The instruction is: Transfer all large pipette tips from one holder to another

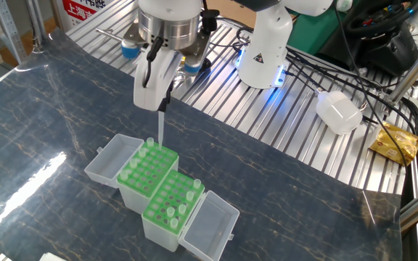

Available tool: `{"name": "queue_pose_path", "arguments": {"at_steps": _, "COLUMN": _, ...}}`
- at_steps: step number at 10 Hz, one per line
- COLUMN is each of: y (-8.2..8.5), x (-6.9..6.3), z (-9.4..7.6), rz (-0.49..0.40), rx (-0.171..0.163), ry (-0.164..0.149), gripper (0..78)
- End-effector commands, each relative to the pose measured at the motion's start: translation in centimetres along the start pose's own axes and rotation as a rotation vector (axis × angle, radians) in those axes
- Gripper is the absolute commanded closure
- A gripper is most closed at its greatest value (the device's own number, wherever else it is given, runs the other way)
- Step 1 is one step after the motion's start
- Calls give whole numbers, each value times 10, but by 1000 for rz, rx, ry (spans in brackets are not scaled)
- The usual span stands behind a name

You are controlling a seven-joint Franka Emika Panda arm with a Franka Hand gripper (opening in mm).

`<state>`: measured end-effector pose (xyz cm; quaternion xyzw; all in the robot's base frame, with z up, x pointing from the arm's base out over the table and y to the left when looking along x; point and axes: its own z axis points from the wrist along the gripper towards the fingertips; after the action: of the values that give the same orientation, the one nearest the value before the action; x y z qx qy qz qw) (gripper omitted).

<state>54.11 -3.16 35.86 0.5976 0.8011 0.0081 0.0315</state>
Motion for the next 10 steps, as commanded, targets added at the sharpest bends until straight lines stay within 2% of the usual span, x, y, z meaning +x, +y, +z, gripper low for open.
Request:
{"name": "queue_pose_path", "arguments": {"at_steps": 1, "y": 12, "x": 7, "z": 0, "rz": 48, "rx": -4, "ry": 9, "gripper": 764}}
{"name": "queue_pose_path", "arguments": {"at_steps": 10, "y": 26, "x": 24, "z": 6, "rz": 138, "rx": -5, "ry": 21, "gripper": 764}}
